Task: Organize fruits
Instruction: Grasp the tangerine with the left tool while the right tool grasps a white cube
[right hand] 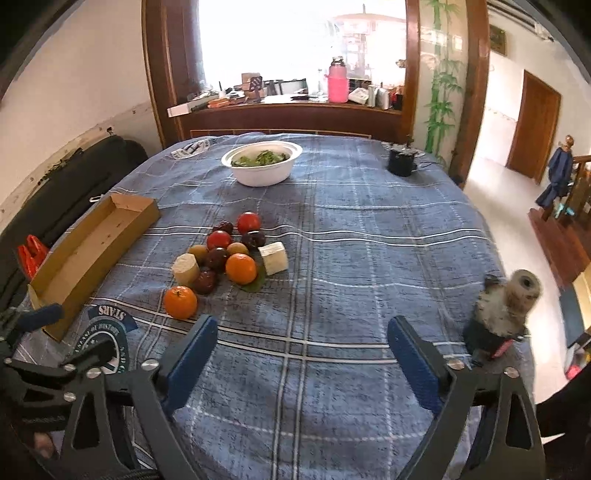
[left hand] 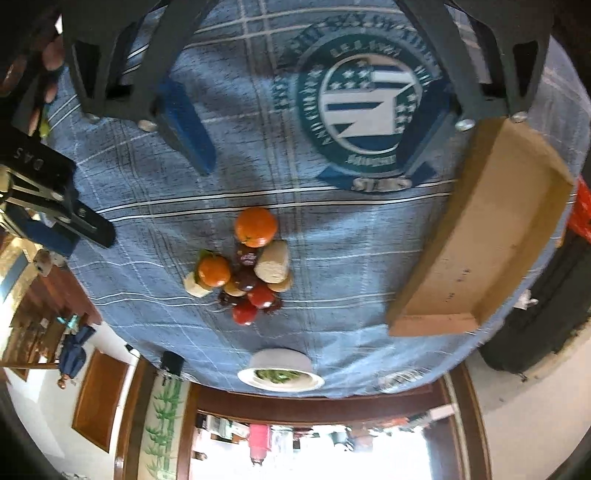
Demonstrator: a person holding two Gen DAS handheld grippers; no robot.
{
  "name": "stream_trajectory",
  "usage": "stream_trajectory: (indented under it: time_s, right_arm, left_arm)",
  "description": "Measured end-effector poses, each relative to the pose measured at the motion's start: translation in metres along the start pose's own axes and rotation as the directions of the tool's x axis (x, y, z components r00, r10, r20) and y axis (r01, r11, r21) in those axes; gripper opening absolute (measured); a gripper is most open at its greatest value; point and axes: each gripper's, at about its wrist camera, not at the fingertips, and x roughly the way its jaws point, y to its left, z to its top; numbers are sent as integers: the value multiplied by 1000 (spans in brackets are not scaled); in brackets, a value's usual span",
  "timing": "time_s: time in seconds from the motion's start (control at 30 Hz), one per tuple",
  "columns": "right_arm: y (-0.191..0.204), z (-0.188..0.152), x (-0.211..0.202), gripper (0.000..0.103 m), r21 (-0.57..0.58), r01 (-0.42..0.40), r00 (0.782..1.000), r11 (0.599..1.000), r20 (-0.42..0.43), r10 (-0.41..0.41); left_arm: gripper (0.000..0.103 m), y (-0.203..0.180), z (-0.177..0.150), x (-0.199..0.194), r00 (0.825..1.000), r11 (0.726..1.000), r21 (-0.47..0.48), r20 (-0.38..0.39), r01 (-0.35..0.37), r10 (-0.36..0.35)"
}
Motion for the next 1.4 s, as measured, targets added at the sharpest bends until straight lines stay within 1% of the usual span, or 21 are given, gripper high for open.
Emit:
stream_trajectory:
  time_s: [0.03,0.1,0.13,0.17,0.27,0.47,0.6,0.67,0.7,0.73,0.9,0.93,0.97,1.03,1.13,1.17,1.2,1.23,1.27,1.33,1.4]
  right_arm:
    - [1,3,6,84,-2,-12,1000,1000,-7,12]
    - [1,9,17,81,-6,-18,1000,1000,-20,18]
    - [1,14,25,75,-9,-24,999,1000,-23,24]
    - [1,17,32,64,-12,-36,999,999,-29,36]
    - [-1,30,60,45,1,-84,992,996,-89,84]
    - [1,49,94,46,4,-141,982,990,-128,140]
    - [5,57,115,46,-16,-132,979,991,-157,128]
    - [6,57,126,45,-13,-131,975,991,-182,127]
    - [5,57,128,46,-9,-124,976,992,-180,120]
    - [4,58,130,48,-5,-122,977,992,-176,120]
    - [2,60,136,49,11,-143,975,990,-169,143]
    - [2,60,137,50,10,-143,976,990,-166,143]
    - [2,61,138,50,17,-150,975,989,-166,150]
    - [0,61,139,50,29,-161,972,986,-168,164]
    - [-2,61,140,59,40,-156,972,987,-170,161]
    - [-3,61,142,59,51,-158,971,986,-172,165]
    - [-5,61,143,58,64,-170,969,983,-173,178]
    - [-7,60,143,53,71,-179,967,981,-173,189]
    - [-7,60,142,43,72,-190,965,979,-172,200]
    - [-4,59,137,29,66,-210,961,976,-168,218]
    - [3,56,126,29,36,-171,972,985,-157,175]
  left_arm:
    - [86,-2,3,6,1000,1000,2,-13,12,-12]
    - [86,-4,9,19,999,999,-4,-38,36,-36]
    - [84,-6,12,25,998,999,-6,-47,44,-45]
    - [81,-7,14,30,997,998,-9,-55,56,-57]
    - [78,-10,21,46,993,997,-20,-82,78,-79]
    - [78,-18,29,60,990,995,3,-97,100,-99]
    - [77,-16,34,75,988,995,-6,-113,101,-101]
    - [60,-13,35,84,985,994,-14,-132,111,-112]
    - [60,-12,36,85,985,993,-16,-125,115,-116]
    - [57,-11,35,85,986,993,-13,-116,119,-120]
    - [56,-13,35,85,987,992,-2,-101,124,-123]
    - [51,-13,34,84,987,992,0,-97,129,-128]
    - [42,-13,35,84,985,990,-2,-97,141,-141]
    - [33,-14,36,83,981,987,-5,-105,163,-163]
    - [33,-16,35,83,983,988,8,-103,156,-154]
    - [33,-16,35,82,982,988,6,-104,157,-155]
    - [33,-15,34,82,982,987,2,-106,160,-159]
    - [33,-15,34,81,981,987,-1,-107,163,-162]
    - [33,-13,33,80,980,987,-3,-110,163,-163]
    - [33,-10,31,78,981,987,-3,-112,159,-158]
    - [33,-7,29,75,982,988,-8,-110,156,-156]
